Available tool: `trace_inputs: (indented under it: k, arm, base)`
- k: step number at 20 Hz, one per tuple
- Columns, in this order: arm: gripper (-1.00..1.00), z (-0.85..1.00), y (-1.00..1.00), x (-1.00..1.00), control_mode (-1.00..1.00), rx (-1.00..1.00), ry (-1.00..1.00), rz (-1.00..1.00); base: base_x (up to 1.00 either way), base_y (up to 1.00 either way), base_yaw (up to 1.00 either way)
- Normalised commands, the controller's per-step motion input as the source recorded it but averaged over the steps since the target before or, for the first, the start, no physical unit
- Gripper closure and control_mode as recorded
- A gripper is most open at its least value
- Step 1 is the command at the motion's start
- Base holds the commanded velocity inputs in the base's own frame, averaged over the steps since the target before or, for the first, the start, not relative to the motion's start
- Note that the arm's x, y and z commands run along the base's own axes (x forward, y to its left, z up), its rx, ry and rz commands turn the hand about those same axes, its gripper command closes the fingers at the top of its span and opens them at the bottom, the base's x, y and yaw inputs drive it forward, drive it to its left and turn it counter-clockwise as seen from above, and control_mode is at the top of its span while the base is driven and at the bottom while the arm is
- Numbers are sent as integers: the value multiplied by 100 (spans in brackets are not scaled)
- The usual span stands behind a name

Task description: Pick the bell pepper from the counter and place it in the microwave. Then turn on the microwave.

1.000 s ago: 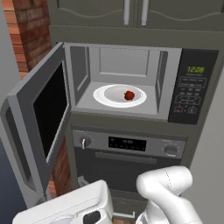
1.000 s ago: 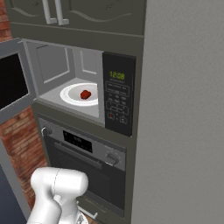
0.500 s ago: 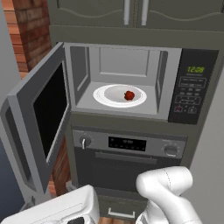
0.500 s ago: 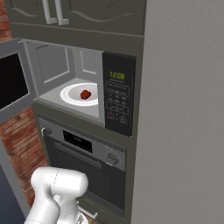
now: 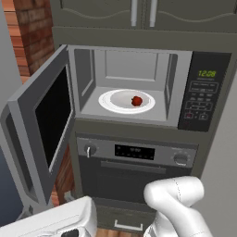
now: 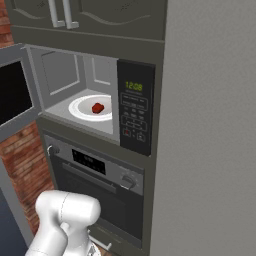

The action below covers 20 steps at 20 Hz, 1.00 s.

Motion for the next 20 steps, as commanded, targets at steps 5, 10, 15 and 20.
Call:
trace_inputs:
  k: [5,10,15,20]
  arm:
    - [-100,-8,8,11,-100,0,0,-2]
    - [-100,-9,17,15,-100,0,0,-1]
    - [-100,-7,23,17,-100,0,0,0]
    - [-100,-6,21,11,-100,-1,0,0]
  base:
    - [0,0,0]
    - [0,0,0]
    - [0,0,0]
    - [0,0,0]
